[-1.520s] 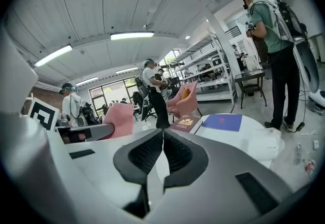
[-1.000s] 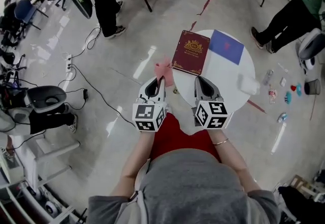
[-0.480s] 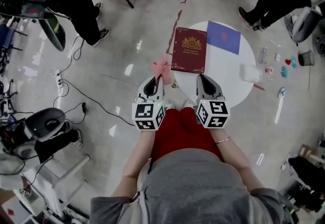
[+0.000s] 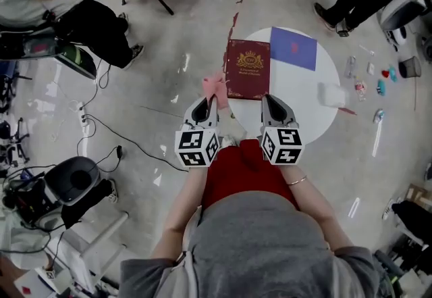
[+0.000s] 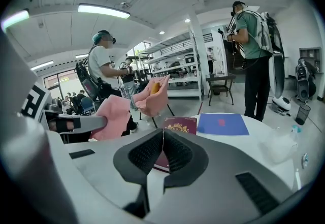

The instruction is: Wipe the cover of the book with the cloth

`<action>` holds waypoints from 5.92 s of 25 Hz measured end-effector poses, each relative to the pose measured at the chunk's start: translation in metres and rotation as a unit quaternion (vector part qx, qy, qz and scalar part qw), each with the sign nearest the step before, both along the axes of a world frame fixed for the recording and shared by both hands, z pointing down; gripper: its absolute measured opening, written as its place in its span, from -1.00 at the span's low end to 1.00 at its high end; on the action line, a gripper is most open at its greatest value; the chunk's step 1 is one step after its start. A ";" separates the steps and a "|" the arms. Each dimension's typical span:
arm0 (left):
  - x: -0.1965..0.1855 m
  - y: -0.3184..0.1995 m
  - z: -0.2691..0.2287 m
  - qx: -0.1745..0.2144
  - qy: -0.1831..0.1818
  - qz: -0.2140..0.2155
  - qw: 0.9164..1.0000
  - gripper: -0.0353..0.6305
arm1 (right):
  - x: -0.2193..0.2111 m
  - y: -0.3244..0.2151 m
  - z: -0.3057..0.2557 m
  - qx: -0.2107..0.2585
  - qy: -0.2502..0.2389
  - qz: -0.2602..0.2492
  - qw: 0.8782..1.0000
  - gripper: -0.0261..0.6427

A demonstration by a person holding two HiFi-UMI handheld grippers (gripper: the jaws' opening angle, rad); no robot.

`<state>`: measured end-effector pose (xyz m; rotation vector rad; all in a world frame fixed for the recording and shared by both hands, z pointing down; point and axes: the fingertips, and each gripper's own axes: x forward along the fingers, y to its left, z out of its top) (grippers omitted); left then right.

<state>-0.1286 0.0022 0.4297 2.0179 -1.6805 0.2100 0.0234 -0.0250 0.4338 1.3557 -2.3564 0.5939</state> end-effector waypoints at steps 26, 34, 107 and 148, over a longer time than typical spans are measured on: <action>0.093 -0.172 0.039 -0.042 -0.022 0.143 0.989 -0.79 | 0.016 -0.059 0.059 -0.065 0.043 0.004 0.997 -0.83; 0.136 -0.214 0.074 -0.083 -0.003 0.249 0.965 -0.79 | 0.009 -0.070 0.079 -0.105 0.067 0.071 0.990 -0.83; 0.162 -0.140 0.124 -0.200 -0.098 0.288 0.931 -0.79 | 0.040 -0.039 0.121 -0.194 0.080 0.149 0.966 -0.83; 0.087 -0.089 0.095 -0.189 0.024 0.169 0.967 -0.79 | 0.049 -0.014 0.109 -0.163 0.086 0.144 0.972 -0.83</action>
